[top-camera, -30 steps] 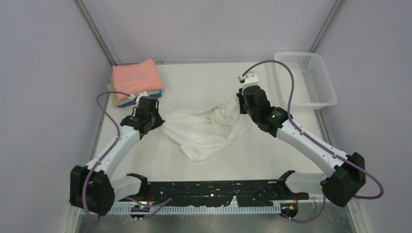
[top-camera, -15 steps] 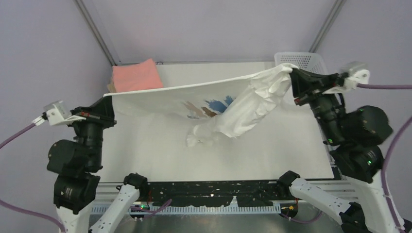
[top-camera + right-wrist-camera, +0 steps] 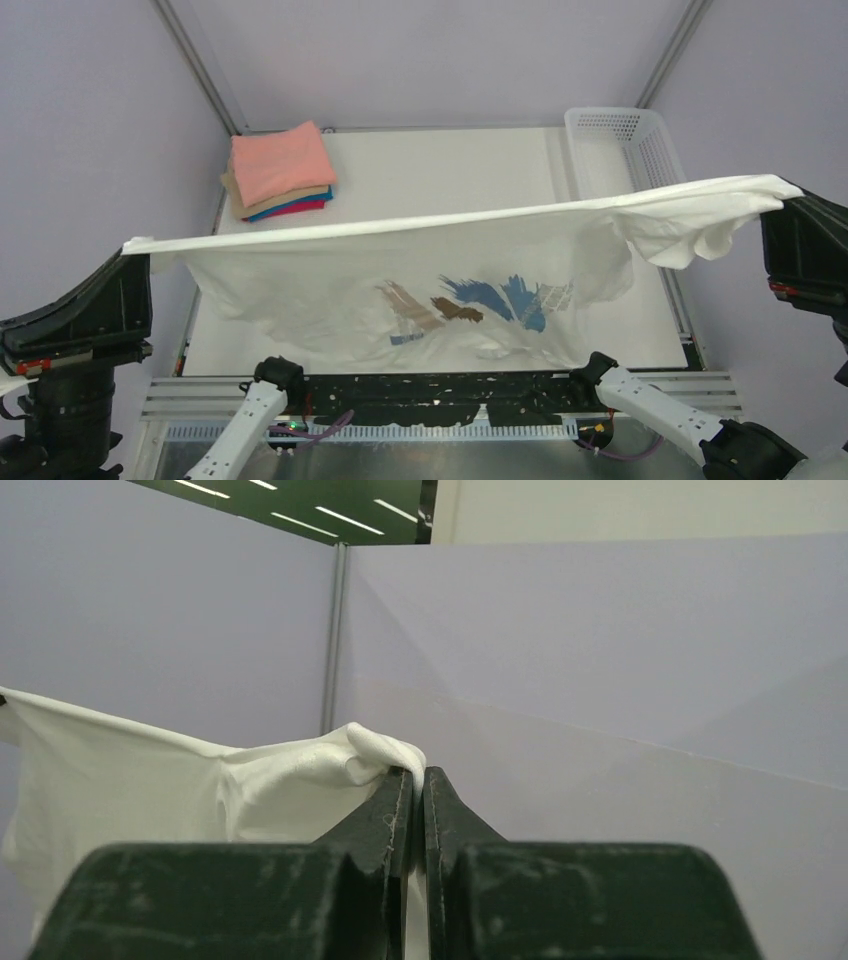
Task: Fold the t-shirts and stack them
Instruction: Flatten out the tshirt
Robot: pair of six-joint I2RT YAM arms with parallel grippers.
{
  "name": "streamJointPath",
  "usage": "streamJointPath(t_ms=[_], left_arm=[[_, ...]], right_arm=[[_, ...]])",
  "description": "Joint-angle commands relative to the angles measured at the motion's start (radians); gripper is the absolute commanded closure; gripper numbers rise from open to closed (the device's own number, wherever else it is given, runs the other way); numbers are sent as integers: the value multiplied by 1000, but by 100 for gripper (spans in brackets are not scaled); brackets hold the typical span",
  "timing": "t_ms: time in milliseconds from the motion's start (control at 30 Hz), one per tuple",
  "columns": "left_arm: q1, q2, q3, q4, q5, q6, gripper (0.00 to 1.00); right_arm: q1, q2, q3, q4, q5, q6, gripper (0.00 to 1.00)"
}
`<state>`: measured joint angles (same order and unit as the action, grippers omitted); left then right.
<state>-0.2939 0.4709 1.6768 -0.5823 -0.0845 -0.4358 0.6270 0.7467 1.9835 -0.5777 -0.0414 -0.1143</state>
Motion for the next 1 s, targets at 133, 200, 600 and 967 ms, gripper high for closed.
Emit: streamJointPath(t_ms=[133,200,600,967], left_arm=[[21,79,10,-23,-28,34,100],[20,127,-39,-11,-80,34,100],[21,580,-429,291,-461,113,100],[95,1386,-90,129,-353,25,100]], right_arm=[[-3,55,8,51,191,-109,94],[-3,65,-82,124,328,-150,94],[-82,390,-657,637,682,-424,92],[-218,1009,-598,620,467,-173,88]])
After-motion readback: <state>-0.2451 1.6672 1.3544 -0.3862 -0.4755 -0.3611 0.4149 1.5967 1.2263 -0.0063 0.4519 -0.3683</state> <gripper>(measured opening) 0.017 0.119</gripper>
